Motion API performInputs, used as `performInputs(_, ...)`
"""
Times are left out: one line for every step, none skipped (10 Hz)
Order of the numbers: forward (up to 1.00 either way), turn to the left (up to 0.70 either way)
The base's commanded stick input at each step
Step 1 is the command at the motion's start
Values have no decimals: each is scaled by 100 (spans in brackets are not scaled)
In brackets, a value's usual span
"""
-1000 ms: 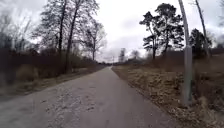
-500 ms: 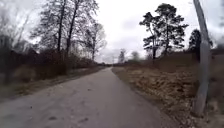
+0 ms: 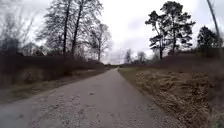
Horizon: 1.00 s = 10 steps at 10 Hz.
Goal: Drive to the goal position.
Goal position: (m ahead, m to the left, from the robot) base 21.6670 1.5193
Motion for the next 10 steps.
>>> performInputs(70,0)
performInputs(70,0)
performInputs(70,0)
performInputs(70,0)
performInputs(70,0)
performInputs(70,0)
performInputs(70,0)
performInputs(70,0)
performInputs(70,0)
performInputs(70,0)
